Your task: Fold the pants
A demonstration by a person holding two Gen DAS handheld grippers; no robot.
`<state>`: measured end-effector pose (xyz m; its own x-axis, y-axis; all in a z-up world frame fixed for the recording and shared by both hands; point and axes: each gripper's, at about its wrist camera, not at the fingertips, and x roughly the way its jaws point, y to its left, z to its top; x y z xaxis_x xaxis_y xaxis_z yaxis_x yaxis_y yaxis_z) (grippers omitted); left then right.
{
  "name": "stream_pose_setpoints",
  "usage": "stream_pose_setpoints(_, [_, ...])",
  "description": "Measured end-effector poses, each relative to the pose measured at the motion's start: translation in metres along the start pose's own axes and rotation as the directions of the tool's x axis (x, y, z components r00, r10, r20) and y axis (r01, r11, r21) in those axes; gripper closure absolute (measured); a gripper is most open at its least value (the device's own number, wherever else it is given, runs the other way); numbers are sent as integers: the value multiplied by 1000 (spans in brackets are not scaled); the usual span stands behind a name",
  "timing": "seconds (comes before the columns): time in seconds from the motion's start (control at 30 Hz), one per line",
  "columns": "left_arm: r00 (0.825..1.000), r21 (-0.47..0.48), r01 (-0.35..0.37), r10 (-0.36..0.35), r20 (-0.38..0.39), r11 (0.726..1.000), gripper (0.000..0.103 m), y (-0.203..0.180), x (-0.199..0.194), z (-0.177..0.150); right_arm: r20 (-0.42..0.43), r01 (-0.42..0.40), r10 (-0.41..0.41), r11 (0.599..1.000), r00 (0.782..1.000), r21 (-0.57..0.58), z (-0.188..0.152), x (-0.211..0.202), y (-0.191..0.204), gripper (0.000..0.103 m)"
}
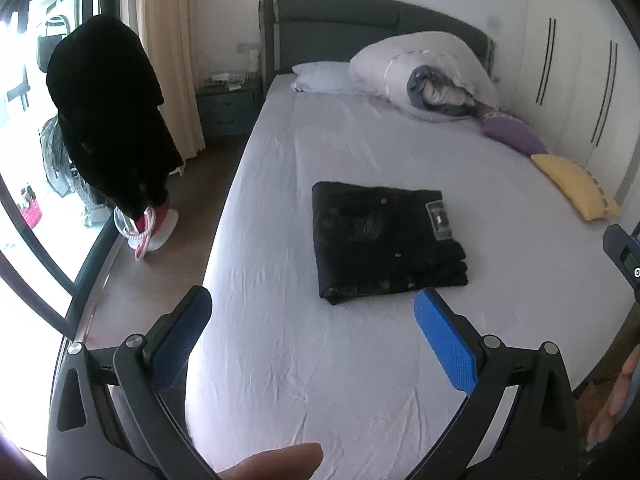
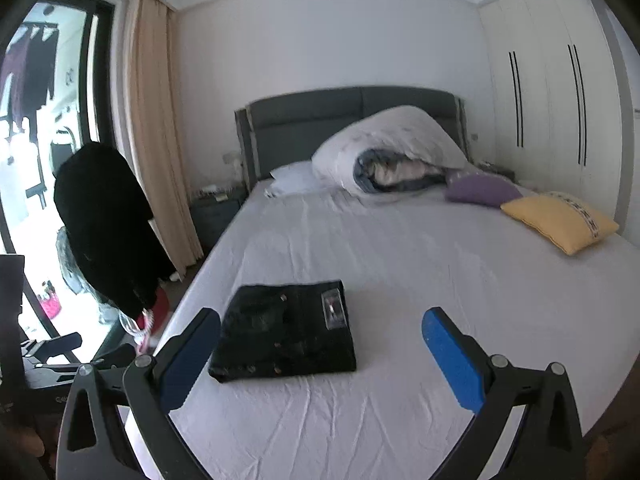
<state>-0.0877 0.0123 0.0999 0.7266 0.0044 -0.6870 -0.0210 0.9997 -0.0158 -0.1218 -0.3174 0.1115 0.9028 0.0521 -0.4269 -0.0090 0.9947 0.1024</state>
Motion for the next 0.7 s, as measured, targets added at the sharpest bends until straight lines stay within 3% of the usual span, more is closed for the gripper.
stream_pose_setpoints(0.3, [998, -7, -10, 9, -58, 1000, 0, 5, 43, -8, -75, 30, -32, 999, 997, -37, -12, 24, 7, 0])
stream_pose_setpoints(0.7, [997, -9, -6, 6, -82, 1000, 0, 11, 58, -9, -127, 27, -36, 997, 991, -68, -20, 33, 19, 0])
